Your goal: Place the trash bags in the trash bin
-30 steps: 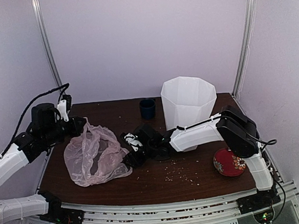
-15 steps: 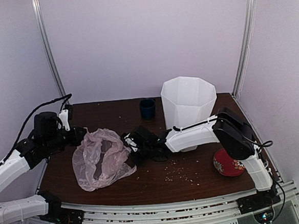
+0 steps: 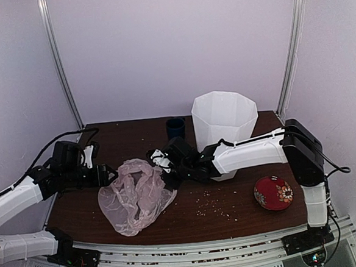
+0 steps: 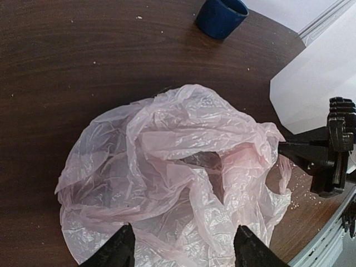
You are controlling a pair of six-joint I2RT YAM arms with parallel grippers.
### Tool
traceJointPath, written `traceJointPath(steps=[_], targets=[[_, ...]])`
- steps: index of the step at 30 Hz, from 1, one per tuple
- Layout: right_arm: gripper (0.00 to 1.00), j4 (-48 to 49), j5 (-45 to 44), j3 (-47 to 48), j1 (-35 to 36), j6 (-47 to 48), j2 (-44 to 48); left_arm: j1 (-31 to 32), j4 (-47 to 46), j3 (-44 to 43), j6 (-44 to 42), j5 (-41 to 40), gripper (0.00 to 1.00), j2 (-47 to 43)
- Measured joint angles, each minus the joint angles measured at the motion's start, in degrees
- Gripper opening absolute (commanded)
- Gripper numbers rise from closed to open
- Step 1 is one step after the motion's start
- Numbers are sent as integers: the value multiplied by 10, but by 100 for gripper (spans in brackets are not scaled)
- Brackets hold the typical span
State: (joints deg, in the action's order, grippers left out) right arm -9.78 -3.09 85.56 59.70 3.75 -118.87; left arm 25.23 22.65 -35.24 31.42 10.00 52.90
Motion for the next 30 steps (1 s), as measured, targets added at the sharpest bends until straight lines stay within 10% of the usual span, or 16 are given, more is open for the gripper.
traceJointPath(steps=[12,30], targets=[[0,4,-13,-24,0,19,0,-4,85,20,118,-60,67,-90],[0,6,-12,-27,0,19,0,-47,-131,106,211,38,69,5]])
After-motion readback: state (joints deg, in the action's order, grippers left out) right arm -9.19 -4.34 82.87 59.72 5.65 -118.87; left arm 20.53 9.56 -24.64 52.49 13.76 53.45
